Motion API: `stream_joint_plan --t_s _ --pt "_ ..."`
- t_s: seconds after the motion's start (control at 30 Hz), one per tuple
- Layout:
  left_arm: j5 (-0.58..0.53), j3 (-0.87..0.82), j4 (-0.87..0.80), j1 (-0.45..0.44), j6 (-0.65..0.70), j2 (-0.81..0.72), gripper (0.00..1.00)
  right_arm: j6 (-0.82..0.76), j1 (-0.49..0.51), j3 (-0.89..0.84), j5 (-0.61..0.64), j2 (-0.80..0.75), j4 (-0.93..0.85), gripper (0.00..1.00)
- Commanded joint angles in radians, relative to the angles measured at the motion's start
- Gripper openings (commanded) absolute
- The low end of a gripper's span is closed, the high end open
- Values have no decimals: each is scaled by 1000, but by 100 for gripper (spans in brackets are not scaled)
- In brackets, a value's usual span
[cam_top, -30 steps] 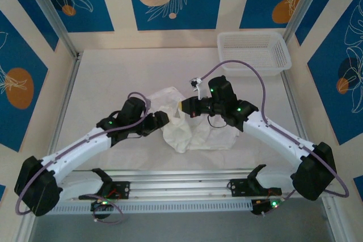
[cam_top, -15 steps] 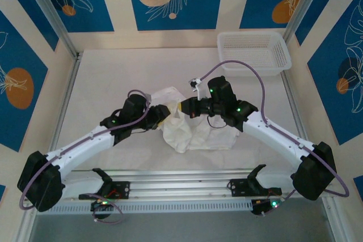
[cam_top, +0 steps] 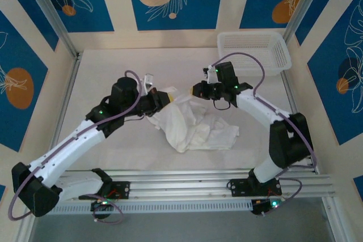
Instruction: Fold the inside-out t-shirt
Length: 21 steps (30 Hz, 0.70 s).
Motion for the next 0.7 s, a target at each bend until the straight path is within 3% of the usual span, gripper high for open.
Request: stream_joint_plan --t_s 0.0,0.17,0.3,0.4,0.53,0.67 --pt "22 5 -91 5 65 7 0 11 15 61 -104 -6 -22 27" --pt "8 -38 -128 56 106 56 0 57 12 -2 -21 -129 -37 45" --pt "68 -95 -104 154 116 97 0 86 16 -118 18 -287 -13 53" --pt "48 -119 -144 237 187 148 0 112 53 -197 16 -375 44 56" --pt "-86 -166 -280 369 245 219 0 40 209 -174 118 -353 0 57" --pt "-178 -298 -273 518 236 226 1 -1 379 -117 274 -198 -2 57"
